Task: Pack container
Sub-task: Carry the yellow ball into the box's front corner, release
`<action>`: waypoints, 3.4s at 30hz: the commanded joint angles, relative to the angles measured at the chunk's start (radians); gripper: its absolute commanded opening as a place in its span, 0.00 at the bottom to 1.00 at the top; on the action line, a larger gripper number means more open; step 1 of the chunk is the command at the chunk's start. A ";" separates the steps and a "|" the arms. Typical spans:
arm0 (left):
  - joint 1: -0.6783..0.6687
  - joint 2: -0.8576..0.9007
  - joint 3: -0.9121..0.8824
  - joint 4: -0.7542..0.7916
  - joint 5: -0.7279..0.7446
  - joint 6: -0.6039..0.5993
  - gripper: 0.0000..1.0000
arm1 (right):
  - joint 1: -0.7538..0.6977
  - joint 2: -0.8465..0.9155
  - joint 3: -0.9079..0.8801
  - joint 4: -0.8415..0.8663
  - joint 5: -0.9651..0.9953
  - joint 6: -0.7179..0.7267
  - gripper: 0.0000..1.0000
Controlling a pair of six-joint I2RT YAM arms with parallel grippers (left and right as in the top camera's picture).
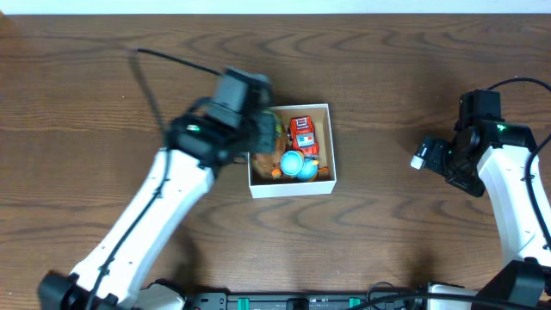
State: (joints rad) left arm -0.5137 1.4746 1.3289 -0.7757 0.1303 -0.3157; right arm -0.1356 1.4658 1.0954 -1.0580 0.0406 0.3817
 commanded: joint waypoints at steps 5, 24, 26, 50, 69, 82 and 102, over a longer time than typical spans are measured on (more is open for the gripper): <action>-0.130 0.162 0.011 0.044 -0.037 0.019 0.06 | -0.002 -0.001 -0.003 -0.002 0.000 -0.013 0.99; -0.056 0.184 0.011 -0.164 -0.131 -0.057 0.06 | -0.002 -0.001 -0.003 -0.004 0.000 -0.016 0.99; -0.060 0.185 0.010 -0.167 -0.130 -0.057 0.06 | -0.002 -0.001 -0.003 -0.003 0.000 -0.016 0.99; -0.061 0.156 0.023 -0.105 -0.131 -0.056 0.83 | -0.002 -0.001 -0.003 -0.005 0.000 -0.017 0.99; -0.062 0.113 0.016 -0.234 -0.069 -0.057 0.06 | -0.002 -0.001 -0.003 -0.005 0.000 -0.017 0.99; -0.062 0.130 -0.039 -0.213 -0.065 -0.057 0.06 | -0.002 -0.001 -0.003 -0.005 0.000 -0.017 0.99; -0.092 0.367 -0.060 -0.146 0.016 -0.060 0.06 | -0.002 -0.001 -0.003 -0.006 0.000 -0.017 0.99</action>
State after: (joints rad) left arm -0.5964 1.8282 1.2774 -0.9157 0.1287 -0.3710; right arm -0.1356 1.4658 1.0954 -1.0618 0.0402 0.3779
